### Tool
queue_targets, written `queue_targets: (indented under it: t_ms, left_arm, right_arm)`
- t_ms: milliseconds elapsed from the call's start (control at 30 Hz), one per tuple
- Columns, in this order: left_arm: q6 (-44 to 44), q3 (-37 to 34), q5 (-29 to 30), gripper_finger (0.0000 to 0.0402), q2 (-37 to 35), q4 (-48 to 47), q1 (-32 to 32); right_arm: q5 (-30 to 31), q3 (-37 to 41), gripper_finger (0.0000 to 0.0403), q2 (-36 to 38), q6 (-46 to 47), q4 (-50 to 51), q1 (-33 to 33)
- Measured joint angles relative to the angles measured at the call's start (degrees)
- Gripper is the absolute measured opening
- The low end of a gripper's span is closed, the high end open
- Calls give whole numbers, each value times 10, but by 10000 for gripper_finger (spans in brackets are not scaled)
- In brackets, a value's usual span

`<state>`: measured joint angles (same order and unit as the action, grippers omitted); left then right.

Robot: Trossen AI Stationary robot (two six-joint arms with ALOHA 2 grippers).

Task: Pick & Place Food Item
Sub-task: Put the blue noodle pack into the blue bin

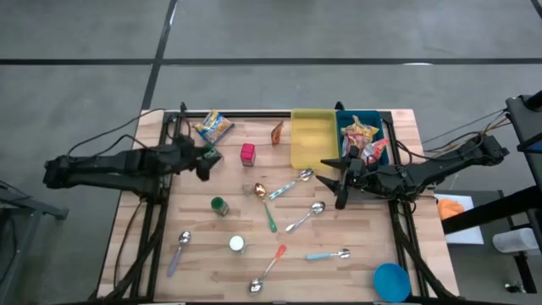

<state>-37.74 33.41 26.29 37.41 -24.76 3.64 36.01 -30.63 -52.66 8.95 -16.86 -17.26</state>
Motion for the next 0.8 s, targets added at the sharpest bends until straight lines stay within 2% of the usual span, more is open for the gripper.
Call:
queue_targets:
  t_ms: [133,333,433,600,800]
  left_arm:
    - [-5,41,27,300,49,-25,16]
    - [-168,64,103,300,116,-88,59]
    - [-211,70,106,300,132,-133,94]
    - [-368,66,109,300,150,-175,161]
    - [-375,70,90,300,200,-165,222]
  right_arm:
    - [0,0,251,0,0,0,0]
    - [0,0,251,0,0,1,0]
    - [0,0,251,0,0,1,0]
    - [0,0,251,0,0,1,0]
    - [0,0,251,0,0,1,0]
